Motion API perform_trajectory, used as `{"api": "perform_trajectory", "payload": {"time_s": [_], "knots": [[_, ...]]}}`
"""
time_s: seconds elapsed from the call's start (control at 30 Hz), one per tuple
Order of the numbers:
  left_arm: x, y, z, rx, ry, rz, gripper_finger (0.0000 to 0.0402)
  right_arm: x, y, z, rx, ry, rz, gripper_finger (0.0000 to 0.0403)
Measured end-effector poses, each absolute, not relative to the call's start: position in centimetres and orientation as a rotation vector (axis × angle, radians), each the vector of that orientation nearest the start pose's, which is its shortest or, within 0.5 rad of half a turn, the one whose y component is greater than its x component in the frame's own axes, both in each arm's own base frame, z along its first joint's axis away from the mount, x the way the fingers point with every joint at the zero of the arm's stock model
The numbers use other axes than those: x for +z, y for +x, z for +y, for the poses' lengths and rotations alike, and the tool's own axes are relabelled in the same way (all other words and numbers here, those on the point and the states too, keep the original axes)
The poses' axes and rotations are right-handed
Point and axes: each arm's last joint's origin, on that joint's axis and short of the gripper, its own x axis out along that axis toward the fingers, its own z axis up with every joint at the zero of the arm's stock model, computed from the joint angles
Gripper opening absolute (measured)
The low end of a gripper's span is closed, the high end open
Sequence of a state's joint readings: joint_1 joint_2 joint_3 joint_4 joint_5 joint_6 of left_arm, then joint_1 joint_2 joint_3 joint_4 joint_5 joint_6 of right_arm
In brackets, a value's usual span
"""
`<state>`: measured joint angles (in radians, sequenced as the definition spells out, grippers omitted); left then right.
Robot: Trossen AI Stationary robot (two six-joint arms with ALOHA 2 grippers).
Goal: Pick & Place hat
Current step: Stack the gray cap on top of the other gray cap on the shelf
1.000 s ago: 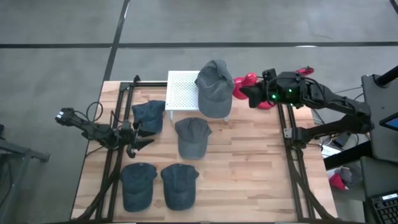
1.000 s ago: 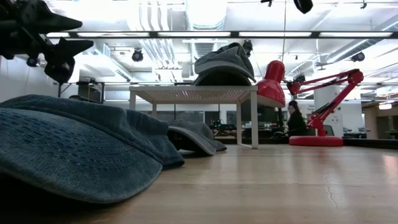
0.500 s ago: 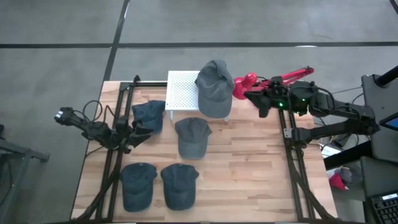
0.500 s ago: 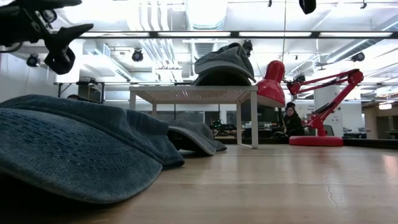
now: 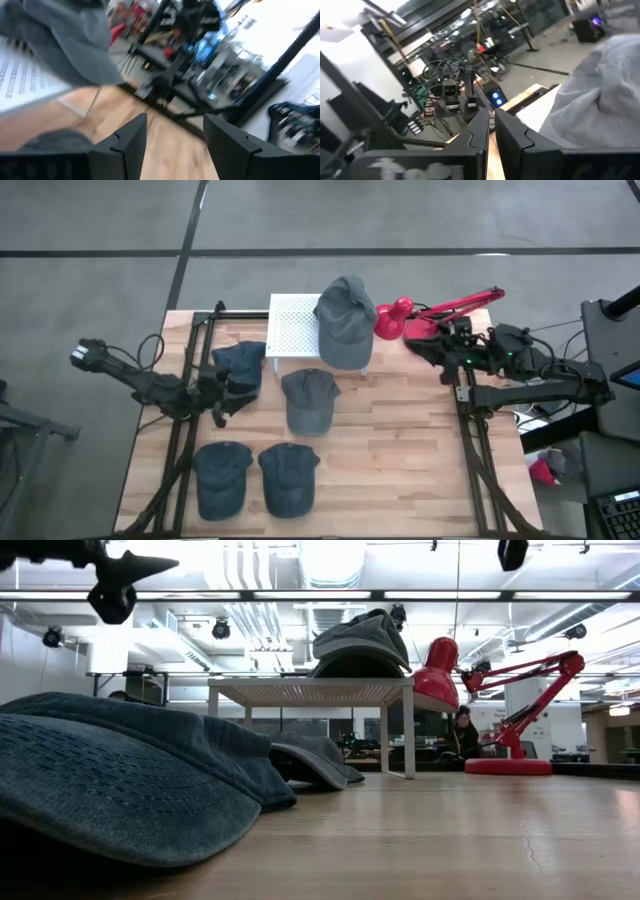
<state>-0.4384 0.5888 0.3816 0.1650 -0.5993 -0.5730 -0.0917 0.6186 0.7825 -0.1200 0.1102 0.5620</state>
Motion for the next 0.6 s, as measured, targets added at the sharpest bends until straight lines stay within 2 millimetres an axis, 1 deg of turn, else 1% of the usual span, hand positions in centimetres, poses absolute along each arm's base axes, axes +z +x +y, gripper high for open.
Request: {"api": "perform_trajectory", "payload": {"time_s": [0.13, 0.27, 0.33, 0.37, 0.47, 0.6], "knots": [[26.8, 15.6, -5.5, 0.216, -0.567, 0.111, 0.0195, 36.1, 12.2, -1.3, -0.135, 0.453, -0.112, 0.0028], [27.7, 17.9, -6.5, 0.285, -0.551, 0.216, 0.0195, 36.3, 11.8, -1.1, -0.076, 0.354, -0.111, 0.0028], [29.1, 19.2, -7.0, 0.316, -0.557, 0.205, 0.0195, 36.3, 11.7, -1.0, -0.057, 0.328, -0.11, 0.0028], [29.4, 19.8, -7.3, 0.337, -0.552, 0.215, 0.0195, 36.3, 11.7, -1.0, -0.047, 0.32, -0.107, 0.0028], [29.7, 21.8, -8.1, 0.38, -0.52, 0.266, 0.0195, 36.0, 11.8, -0.9, -0.03, 0.305, -0.087, 0.0028], [30.8, 23.9, -9.0, 0.421, -0.554, 0.27, 0.0195, 35.2, 12.0, -0.9, -0.029, 0.288, -0.052, 0.0028]]}}
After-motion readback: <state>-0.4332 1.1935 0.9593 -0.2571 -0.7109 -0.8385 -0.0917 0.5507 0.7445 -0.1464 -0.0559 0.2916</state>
